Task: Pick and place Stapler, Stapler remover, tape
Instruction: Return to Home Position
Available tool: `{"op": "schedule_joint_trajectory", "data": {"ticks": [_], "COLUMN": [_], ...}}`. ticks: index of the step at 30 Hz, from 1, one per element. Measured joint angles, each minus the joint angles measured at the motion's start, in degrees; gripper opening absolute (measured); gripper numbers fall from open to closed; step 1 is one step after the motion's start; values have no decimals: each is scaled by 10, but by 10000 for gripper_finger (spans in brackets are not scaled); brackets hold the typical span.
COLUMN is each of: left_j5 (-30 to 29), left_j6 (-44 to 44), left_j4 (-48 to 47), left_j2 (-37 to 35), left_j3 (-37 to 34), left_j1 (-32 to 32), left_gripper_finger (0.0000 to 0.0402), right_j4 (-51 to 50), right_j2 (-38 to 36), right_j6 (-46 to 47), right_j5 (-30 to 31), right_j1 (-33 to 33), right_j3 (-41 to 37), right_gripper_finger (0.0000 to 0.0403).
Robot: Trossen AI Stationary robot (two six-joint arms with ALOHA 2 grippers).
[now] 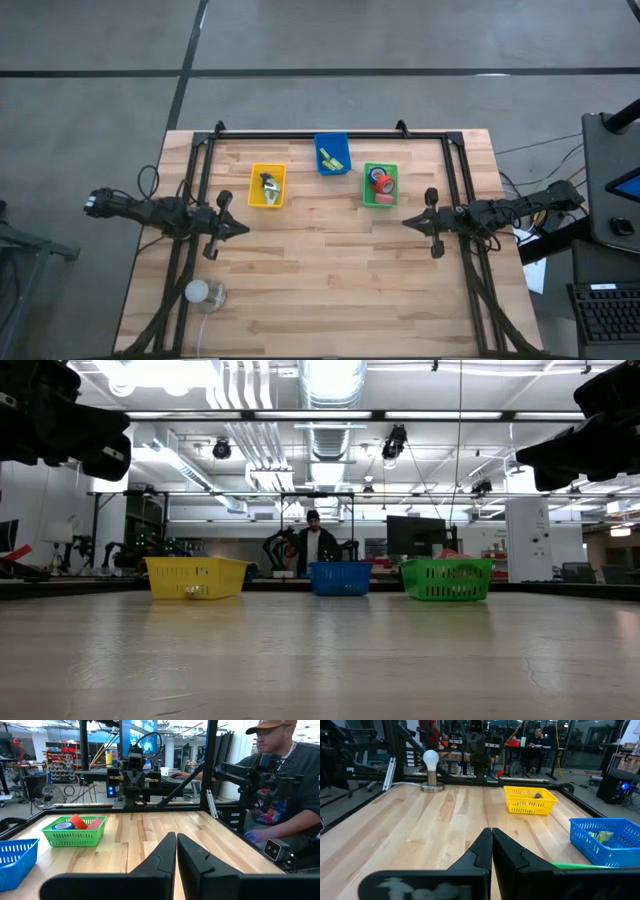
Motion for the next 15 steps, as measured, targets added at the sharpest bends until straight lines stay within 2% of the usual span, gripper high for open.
{"op": "schedule_joint_trajectory", "data": {"ticks": [15], "left_j5": [2], "left_j6": [0], "left_j4": [0], "left_j2": [0], "left_j3": [0], "left_j1": [0], "left_gripper_finger": [19], "right_j4": [0], "right_j2": [0], "right_j6": [-4], "right_j5": [0], "right_j1": [0], "right_j3": [0], "right_gripper_finger": [9]}}
